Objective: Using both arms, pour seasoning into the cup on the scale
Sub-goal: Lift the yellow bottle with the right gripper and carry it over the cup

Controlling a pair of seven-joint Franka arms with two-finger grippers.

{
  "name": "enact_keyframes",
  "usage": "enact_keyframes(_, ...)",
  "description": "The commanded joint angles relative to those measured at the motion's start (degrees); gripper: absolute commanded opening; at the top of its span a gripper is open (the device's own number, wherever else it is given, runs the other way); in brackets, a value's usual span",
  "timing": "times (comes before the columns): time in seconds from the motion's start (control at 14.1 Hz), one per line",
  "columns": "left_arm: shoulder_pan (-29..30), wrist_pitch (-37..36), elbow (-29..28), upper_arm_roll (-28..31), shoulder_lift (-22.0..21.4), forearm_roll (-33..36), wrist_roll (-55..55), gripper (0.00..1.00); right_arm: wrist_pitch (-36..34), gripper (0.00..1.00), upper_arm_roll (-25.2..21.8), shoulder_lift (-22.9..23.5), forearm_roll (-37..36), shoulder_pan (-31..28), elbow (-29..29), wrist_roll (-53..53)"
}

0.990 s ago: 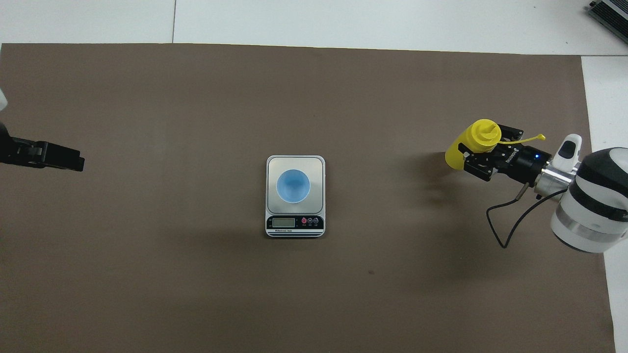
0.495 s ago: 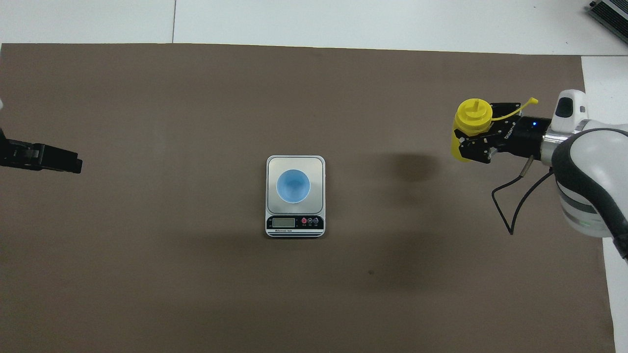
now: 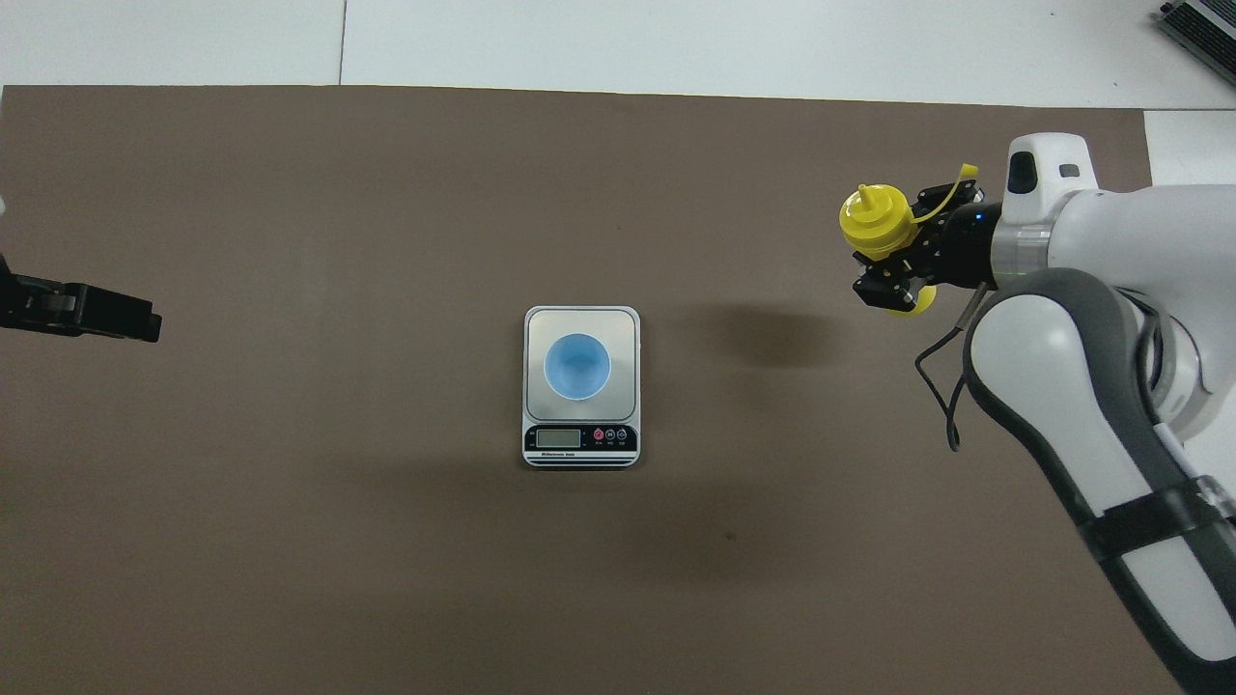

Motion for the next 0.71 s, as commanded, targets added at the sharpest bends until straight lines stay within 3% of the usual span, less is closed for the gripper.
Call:
enact_keyframes(0.0, 0.7, -0.6, -1.3, -0.4, -1.5, 0.6, 0.3, 1.00, 1.4, 0.00, 0.1, -0.1, -9.1, 2.7, 1.2, 9.7)
enact_keyframes(0.64, 0.7, -0.6, -1.3, -0.4, -1.5, 0.6, 0.3, 1.00, 1.6, 0.00, 0.1, 1.0, -34.0, 10.6, 2.9, 30.2)
